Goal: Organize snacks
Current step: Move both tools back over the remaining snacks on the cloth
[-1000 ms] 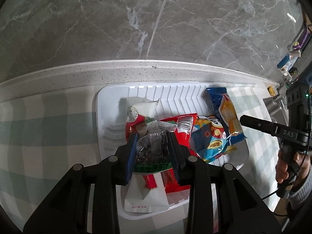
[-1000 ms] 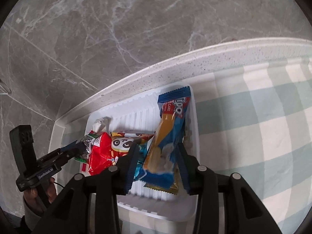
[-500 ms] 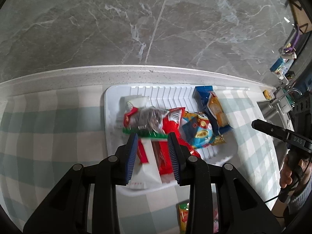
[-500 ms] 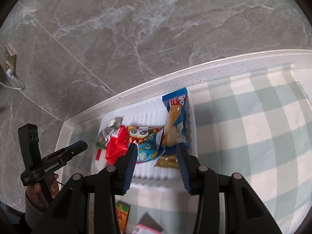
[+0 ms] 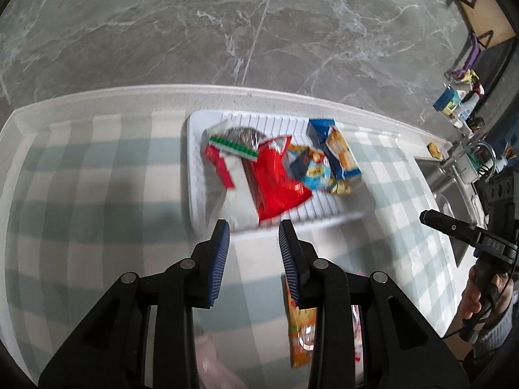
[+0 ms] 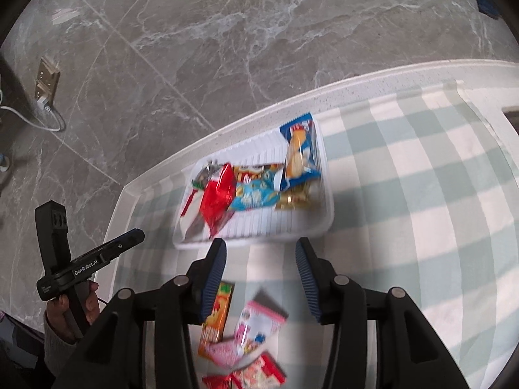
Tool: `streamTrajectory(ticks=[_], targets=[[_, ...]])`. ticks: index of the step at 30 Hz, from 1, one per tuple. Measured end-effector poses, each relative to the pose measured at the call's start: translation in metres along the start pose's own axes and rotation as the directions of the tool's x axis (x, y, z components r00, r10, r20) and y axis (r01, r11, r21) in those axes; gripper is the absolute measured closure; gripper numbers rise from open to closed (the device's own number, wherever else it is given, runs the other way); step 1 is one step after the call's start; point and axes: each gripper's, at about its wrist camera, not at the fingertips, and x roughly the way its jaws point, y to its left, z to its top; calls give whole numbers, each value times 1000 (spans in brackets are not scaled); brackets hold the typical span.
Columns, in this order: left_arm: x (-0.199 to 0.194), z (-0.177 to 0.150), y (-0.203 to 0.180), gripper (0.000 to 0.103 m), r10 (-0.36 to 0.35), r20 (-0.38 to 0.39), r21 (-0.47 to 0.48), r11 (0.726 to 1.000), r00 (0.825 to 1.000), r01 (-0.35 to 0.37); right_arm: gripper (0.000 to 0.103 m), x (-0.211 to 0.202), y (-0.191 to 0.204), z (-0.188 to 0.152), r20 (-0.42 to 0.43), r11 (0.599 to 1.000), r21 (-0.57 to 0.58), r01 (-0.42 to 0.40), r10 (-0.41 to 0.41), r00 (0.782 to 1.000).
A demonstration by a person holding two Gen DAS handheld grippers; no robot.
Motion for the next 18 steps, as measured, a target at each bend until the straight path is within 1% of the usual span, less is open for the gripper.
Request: streamTrajectory(ticks=[7, 9, 10, 11, 18], targets=[[-23, -46, 8, 73, 16, -19, -19, 1000, 1000, -16, 53, -14, 1, -36, -21, 1000, 17, -14, 14, 1000], [-28, -57, 11, 70, 16, -26, -32, 999, 1000, -17, 53, -15, 2, -46, -31, 1000, 21, -17, 18, 999], [-32, -65, 12, 63, 16, -29, -41, 999, 999, -18, 53, -16, 2, -51, -37, 1000, 24, -18, 19, 999], [-33, -69, 13, 62, 16, -31, -45, 999, 999, -17, 53, -16, 3, -55, -42, 999, 26, -20, 21, 999], [-40, -103, 19, 61, 30, -60, -58, 998, 998, -34, 52, -16, 6, -81, -75, 999, 29, -23, 25, 997]])
